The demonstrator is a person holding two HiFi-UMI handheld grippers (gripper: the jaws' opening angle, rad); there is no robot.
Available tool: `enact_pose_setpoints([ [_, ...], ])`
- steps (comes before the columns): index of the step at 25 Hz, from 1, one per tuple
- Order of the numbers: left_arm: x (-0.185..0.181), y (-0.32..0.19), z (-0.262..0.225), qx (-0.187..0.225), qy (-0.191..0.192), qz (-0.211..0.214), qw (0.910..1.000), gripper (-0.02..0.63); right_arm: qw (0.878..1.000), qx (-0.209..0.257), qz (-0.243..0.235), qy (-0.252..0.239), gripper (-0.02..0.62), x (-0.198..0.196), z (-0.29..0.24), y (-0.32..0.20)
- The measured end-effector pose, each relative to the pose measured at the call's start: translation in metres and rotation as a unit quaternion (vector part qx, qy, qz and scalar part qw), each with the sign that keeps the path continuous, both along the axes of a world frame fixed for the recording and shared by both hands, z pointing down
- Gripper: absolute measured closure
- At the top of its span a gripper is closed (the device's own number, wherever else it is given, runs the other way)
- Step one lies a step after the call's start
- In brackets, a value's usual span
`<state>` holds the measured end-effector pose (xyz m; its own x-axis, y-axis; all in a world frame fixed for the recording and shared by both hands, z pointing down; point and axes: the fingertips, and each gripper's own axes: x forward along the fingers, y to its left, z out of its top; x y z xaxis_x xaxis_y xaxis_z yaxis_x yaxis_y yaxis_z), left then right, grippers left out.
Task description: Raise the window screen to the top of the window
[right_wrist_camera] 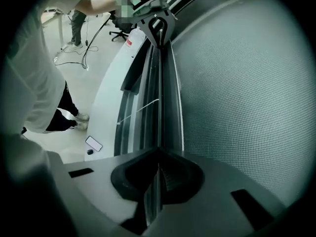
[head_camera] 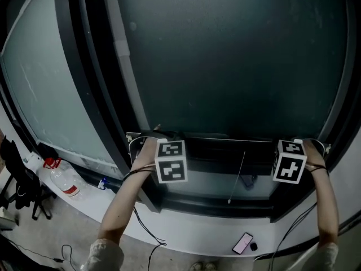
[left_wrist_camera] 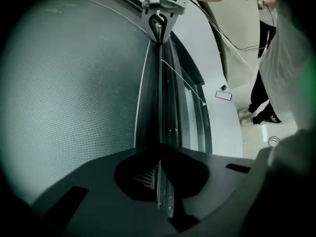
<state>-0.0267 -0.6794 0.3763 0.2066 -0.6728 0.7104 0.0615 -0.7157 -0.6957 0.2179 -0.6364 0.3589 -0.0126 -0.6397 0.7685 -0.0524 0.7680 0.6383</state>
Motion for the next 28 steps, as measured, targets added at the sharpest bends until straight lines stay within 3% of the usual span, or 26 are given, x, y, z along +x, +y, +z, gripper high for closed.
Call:
enact_pose_setpoints([
  [8,-0.006,-0.008,-0.095,0.090,0.027,-0.005,0.9956,0.588,0.993,0.116,0.007,-0.001,0.578,-0.002,-0.093,-0.008],
  [20,-0.005,-0.016,-0.202,0.184,0.047,0.001,0.9817,0.586,0.977,0.210,0.000,0.018,0.578,-0.003,-0.198,-0.013],
  [22,-0.005,-0.017,-0.224,0.202,0.033,-0.003,0.9788,0.586,0.971,0.240,-0.002,0.022,0.577,-0.002,-0.220,-0.014],
  [25,-0.006,-0.018,-0.266,0.251,0.028,-0.011,0.9677,0.588,0.955,0.297,-0.007,0.015,0.577,0.000,-0.260,-0.015],
  [28,-0.005,-0.019,-0.300,0.267,0.020,-0.017,0.9632,0.588,0.948,0.317,-0.011,0.012,0.577,-0.001,-0.295,-0.016],
])
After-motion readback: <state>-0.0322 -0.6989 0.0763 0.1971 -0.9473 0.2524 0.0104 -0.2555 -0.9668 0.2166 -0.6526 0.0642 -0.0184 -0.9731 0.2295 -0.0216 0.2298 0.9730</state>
